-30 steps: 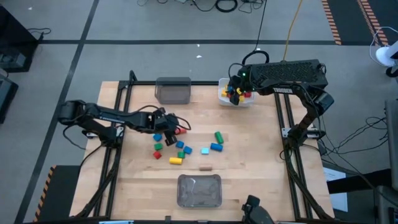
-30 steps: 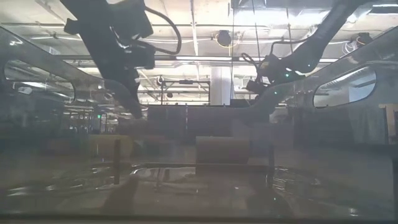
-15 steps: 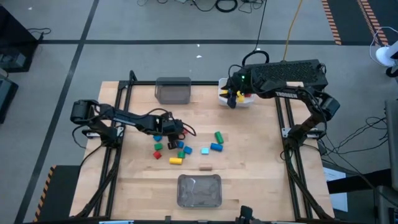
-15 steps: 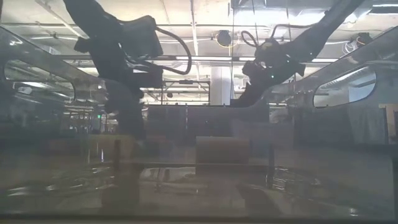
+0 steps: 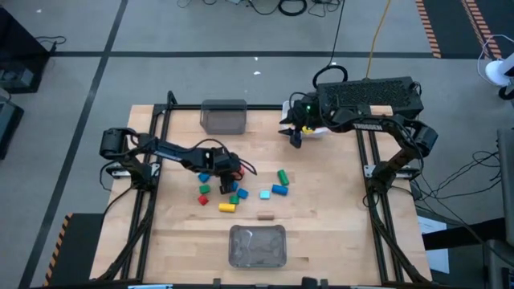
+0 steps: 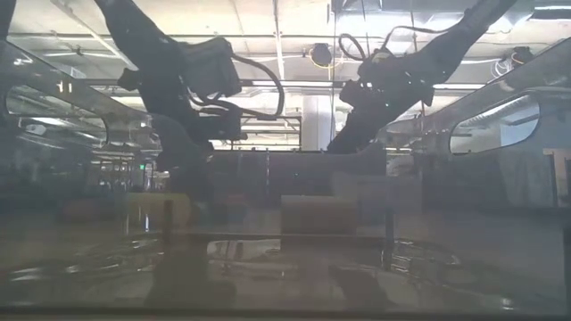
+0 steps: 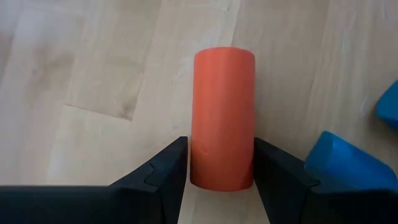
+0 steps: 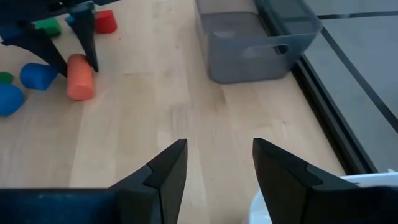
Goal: Sort blocks by size
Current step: Put the orange cylinder block into the top black bin
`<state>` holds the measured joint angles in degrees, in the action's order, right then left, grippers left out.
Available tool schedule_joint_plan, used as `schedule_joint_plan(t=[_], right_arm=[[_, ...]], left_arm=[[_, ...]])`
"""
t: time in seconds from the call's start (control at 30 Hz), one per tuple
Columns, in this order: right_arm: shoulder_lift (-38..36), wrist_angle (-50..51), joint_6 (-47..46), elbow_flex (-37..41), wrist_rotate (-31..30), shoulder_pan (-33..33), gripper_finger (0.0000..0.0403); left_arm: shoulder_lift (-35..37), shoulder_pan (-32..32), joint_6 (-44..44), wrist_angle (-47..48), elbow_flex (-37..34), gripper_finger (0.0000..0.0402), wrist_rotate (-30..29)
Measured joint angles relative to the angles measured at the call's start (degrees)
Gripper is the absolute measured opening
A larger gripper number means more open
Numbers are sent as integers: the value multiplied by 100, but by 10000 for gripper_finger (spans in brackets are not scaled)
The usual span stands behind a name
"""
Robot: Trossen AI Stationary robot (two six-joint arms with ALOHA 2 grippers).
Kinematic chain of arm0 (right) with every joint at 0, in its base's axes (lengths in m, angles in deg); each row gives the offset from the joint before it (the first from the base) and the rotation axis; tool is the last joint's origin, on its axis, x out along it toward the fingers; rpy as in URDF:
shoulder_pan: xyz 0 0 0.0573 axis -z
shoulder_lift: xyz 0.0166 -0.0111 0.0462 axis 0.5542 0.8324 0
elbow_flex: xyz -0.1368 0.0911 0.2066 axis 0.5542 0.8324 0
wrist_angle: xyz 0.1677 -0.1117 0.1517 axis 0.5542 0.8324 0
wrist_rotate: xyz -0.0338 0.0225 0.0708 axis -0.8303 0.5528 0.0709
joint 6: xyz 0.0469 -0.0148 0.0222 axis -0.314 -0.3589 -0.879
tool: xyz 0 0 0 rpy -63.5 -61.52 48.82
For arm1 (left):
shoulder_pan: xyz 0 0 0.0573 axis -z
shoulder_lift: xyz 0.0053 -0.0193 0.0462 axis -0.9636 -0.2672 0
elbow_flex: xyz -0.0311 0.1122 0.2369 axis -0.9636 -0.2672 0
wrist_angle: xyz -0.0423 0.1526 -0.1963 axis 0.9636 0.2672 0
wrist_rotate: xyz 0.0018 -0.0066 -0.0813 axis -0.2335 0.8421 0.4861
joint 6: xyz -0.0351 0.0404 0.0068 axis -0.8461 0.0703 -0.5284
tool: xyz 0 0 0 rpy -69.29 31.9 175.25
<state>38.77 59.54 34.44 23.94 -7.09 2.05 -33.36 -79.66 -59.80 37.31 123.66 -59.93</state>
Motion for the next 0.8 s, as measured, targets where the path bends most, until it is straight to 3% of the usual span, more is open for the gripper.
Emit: schedule_joint_plan(t=[0.33,0.8], right_arm=[[-2,-2,-99,0,-4,-254,168],[-2,199,-184,-2,-4,-567,168]], left_arm=[[243,-127,-252,96,35,136,-302],[1168,-1046,-280,444,58,136,-362]])
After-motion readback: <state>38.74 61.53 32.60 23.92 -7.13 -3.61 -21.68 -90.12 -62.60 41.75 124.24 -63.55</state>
